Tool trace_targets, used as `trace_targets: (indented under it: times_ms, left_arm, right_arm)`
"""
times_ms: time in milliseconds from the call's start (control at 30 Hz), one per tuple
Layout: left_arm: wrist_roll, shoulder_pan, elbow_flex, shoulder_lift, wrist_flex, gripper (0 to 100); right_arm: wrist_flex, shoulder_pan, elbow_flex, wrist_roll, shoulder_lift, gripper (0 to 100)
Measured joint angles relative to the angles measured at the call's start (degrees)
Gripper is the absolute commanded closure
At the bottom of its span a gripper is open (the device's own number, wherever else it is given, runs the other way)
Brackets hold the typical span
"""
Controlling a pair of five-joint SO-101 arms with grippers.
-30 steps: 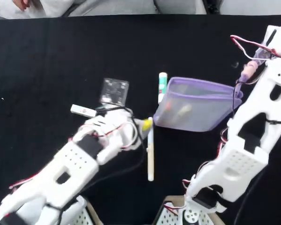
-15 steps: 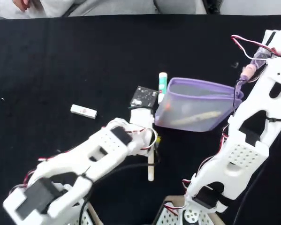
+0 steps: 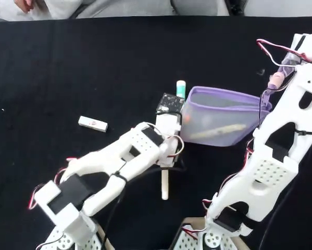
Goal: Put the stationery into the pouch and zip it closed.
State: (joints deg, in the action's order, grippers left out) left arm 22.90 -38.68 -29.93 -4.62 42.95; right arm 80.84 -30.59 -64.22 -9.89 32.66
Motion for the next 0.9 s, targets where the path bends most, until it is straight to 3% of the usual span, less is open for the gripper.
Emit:
trace_targets:
  times_ms: [267,633,900]
  left_arm:
    - [0.1,0.0,2.3,-2.3,0.2,97]
    - [0.1,0.0,2.5,-2.1,0.4,97]
    - [-0.1,4.3,2.2,11.7,7.7,97]
  right_arm:
    - [0.0,0.0,0.0,0.0,0.0,98.8]
    - [0.0,0.0,0.0,0.0,0.0,98.8]
    - [1.1,0.0,0.0,0.0,0.0,98.8]
